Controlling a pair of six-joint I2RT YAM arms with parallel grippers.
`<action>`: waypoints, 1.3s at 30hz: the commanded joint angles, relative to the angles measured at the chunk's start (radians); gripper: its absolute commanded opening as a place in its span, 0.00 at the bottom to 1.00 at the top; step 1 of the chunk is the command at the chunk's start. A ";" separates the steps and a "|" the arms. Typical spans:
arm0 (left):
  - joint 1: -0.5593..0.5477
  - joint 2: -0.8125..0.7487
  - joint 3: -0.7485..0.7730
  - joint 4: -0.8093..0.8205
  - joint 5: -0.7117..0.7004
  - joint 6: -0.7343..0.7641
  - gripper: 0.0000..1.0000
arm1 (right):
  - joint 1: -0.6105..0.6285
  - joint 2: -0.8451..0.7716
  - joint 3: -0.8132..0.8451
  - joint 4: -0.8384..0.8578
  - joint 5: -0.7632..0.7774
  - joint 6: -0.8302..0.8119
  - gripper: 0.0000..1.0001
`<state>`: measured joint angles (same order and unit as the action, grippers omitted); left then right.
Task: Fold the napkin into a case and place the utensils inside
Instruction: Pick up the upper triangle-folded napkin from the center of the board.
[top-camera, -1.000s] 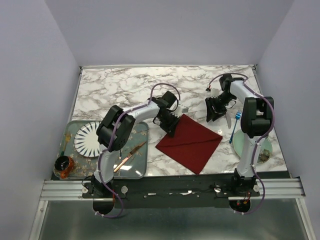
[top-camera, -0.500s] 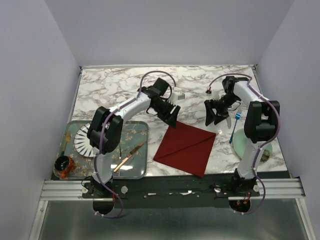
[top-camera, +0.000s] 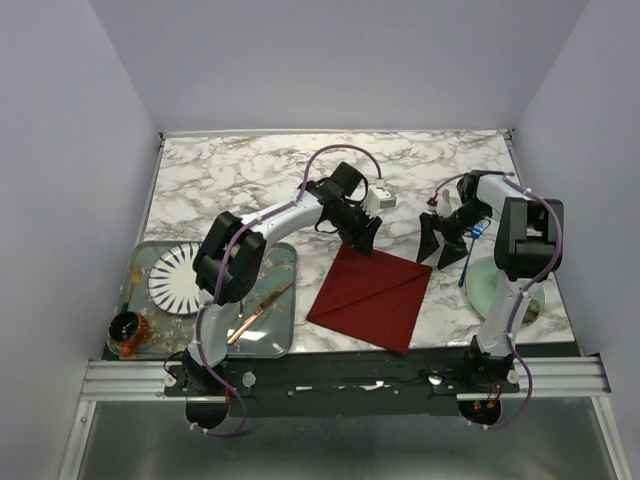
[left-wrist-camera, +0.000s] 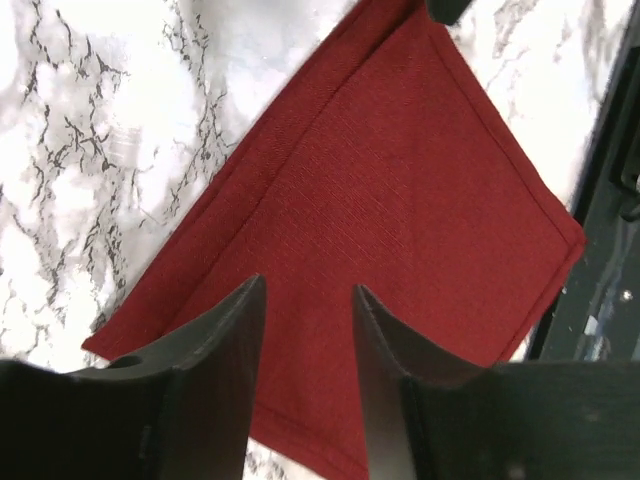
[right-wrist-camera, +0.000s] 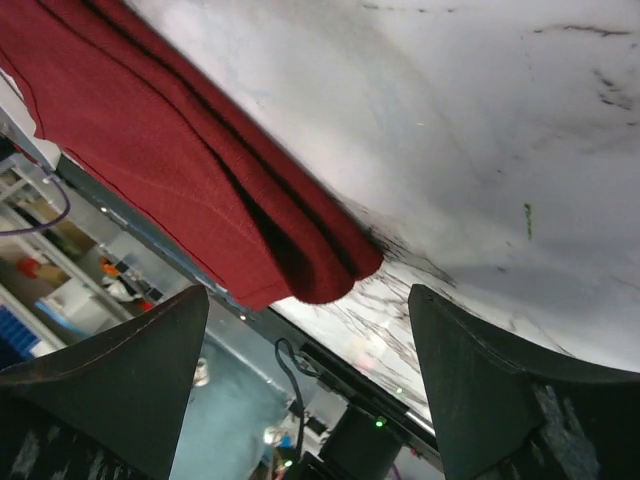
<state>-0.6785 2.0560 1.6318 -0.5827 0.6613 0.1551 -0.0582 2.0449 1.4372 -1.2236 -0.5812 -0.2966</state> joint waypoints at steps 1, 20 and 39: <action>0.007 0.052 -0.036 0.080 -0.126 -0.026 0.45 | 0.006 0.058 -0.047 0.045 -0.058 0.074 0.89; 0.010 0.115 -0.073 0.095 -0.146 -0.048 0.36 | 0.006 -0.002 -0.032 0.026 -0.384 -0.001 0.64; 0.007 -0.093 -0.285 0.577 0.196 -0.031 0.76 | 0.009 -0.038 -0.077 0.018 -0.404 -0.016 0.61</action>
<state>-0.6468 2.0014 1.3521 -0.1993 0.7380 0.0376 -0.0536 2.0323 1.3724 -1.2057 -0.9413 -0.2974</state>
